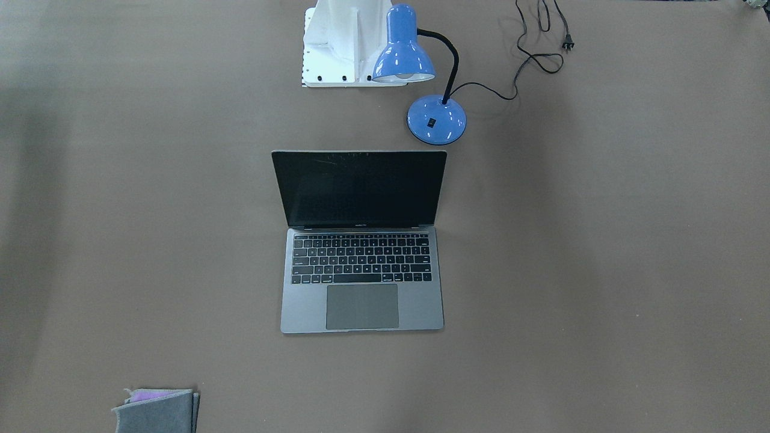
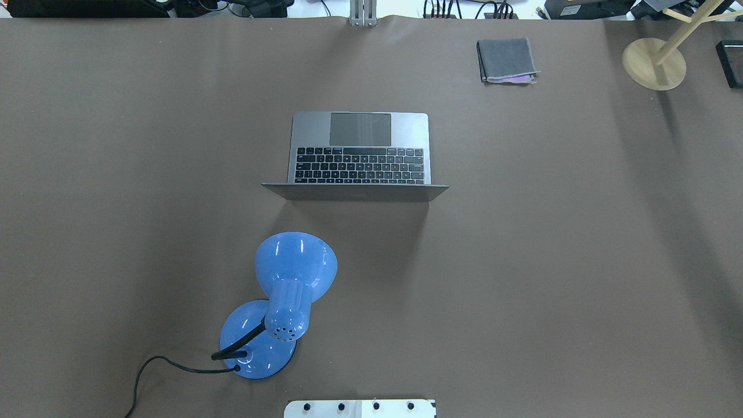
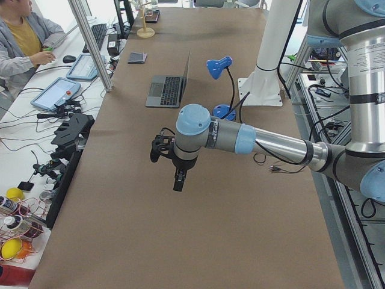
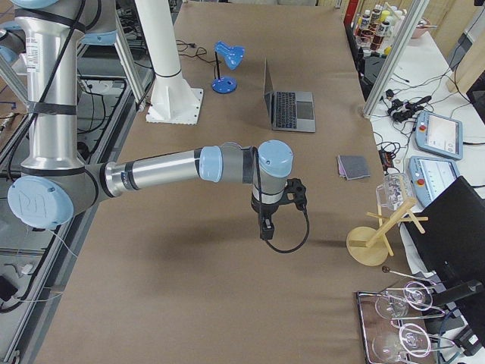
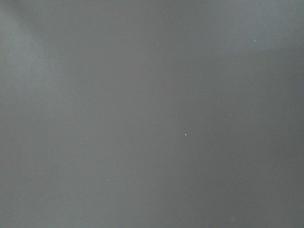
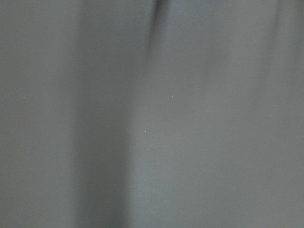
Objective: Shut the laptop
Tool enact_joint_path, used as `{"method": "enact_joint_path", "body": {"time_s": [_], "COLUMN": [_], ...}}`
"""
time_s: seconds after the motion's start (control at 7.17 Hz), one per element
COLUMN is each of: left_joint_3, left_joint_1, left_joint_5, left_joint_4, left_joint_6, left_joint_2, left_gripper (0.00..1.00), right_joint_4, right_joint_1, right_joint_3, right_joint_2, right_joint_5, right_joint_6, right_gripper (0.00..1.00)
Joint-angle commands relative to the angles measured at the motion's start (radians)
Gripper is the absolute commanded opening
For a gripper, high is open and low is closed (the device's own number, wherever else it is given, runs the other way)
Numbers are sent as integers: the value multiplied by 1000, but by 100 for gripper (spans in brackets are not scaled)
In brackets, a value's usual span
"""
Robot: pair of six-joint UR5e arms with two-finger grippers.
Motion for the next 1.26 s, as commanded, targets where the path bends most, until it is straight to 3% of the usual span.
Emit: {"method": "enact_joint_path", "body": {"time_s": [0.0,1.12], "left_joint_3": [-11,-17], "left_joint_1": [-1,1], "left_joint_5": [-12,-13], "left_joint_4": [-7,-13], "left_joint_6": [-2,-2], "left_joint_2": [10,26], "left_gripper": [98,97], "right_joint_4": [1,80], "right_joint_1": [0,-2], "right_joint_3": [3,-22], "right_joint_2": [-4,-4], "right_joint_5": [-2,36], "right_joint_6": [-2,0], "right_gripper": [100,100]}}
